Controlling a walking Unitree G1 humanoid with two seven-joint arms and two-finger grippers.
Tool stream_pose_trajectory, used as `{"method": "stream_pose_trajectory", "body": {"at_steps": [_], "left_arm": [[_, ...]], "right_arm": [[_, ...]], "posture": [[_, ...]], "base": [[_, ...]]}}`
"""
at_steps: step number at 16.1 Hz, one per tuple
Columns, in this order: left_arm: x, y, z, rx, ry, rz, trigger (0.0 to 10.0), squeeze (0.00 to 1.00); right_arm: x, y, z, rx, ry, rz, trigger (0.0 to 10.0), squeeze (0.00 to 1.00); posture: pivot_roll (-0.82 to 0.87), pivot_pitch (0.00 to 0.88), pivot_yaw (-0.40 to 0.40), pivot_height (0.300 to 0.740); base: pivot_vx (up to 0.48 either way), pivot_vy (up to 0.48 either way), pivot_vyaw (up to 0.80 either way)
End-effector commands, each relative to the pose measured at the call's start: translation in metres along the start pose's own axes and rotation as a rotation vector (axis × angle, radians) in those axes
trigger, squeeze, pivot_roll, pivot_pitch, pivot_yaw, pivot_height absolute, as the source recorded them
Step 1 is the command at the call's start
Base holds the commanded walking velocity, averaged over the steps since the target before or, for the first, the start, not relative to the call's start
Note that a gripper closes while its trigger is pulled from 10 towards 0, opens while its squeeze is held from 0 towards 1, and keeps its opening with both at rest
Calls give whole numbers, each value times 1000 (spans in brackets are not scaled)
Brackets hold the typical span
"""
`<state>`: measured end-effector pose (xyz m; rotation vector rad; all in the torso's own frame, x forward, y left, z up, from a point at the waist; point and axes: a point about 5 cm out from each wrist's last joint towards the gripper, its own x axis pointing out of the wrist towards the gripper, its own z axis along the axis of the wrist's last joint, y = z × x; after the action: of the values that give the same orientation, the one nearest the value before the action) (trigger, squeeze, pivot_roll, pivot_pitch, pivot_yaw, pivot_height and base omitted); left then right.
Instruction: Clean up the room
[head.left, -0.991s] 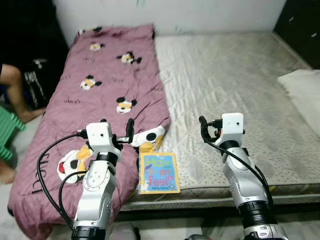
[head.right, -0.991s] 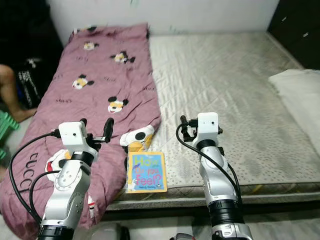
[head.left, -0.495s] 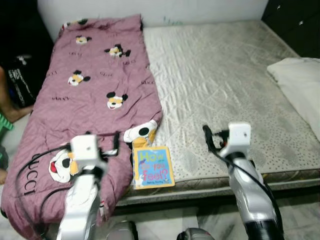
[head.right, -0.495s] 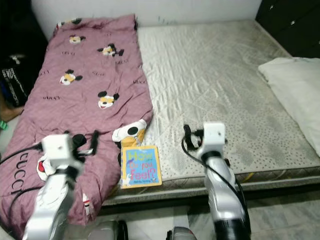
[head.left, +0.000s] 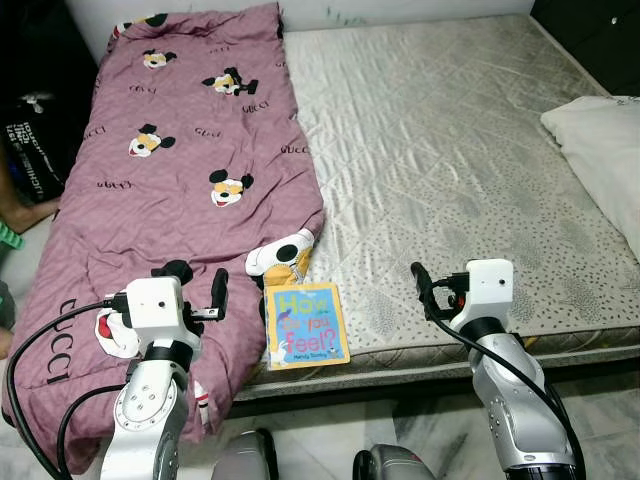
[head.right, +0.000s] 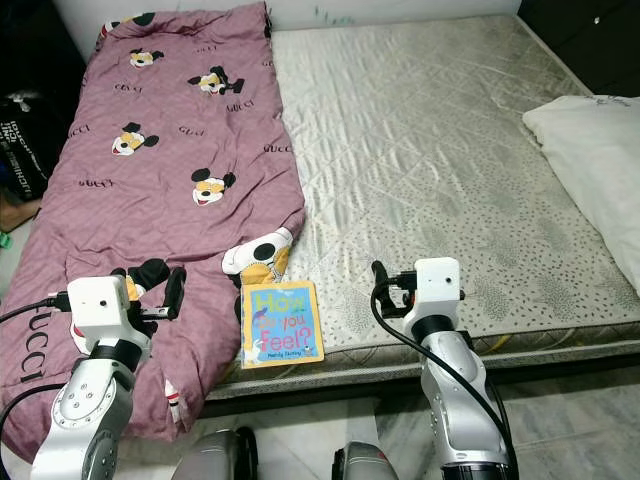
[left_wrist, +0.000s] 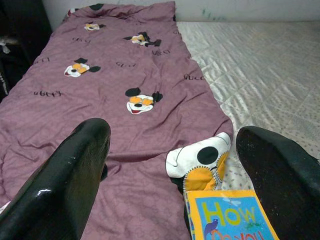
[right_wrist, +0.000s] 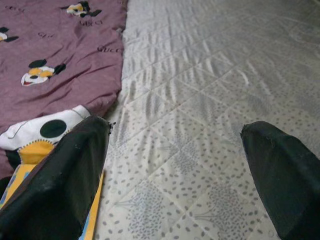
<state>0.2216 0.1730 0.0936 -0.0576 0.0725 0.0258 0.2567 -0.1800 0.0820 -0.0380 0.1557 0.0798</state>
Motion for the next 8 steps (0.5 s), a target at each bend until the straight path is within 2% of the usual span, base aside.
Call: {"method": "stream_pose_trajectory", "body": {"at_steps": [1,8], "left_arm": [[-1,1,2,4,0,-2,10000,0],[1,-1,3,-7,4,4,10000,0]], "right_arm": [[-2,3,2,6,-4,9,10000,0],[-2,5,2,11,6,20,10000,0]], "posture": [[-21,161,52,735],[-22,165,53,660]], "base": [[0,0,0],[0,0,0]]}}
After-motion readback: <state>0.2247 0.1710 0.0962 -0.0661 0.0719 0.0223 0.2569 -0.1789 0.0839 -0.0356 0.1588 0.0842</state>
